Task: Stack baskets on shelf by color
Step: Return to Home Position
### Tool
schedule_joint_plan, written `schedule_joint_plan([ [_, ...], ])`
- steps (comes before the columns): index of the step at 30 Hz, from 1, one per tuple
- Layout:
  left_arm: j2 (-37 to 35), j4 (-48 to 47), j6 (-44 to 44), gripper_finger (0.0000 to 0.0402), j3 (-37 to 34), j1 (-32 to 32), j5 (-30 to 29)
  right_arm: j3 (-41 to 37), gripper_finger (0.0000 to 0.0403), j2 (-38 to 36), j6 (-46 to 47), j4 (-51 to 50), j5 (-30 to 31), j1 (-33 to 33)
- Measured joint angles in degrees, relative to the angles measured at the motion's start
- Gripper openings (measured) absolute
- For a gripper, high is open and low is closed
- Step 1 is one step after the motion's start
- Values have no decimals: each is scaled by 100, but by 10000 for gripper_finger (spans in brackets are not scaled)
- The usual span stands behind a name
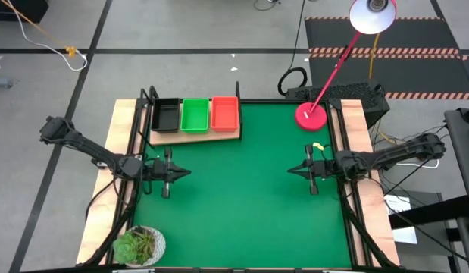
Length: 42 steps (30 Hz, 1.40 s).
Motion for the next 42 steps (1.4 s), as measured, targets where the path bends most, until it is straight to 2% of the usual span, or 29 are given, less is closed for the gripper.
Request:
schedule_joint_plan([
  [12,-1270,-807,659,4,0,0,105,-9,0,-1641,-742,-997,25,-105],
  [19,-2073,-1397,753,8,0,0,105,-14,0,-2731,-513,-2005,30,-249],
  [27,-2649,-1802,802,12,2,0,119,4,0,-2721,-438,-2100,23,-247],
  [36,-2970,-2223,859,9,4,0,121,4,0,-2723,-919,-1821,38,-247],
  [42,-3262,-2241,1158,3,4,-1,285,4,0,-2725,-660,-2191,679,-247],
])
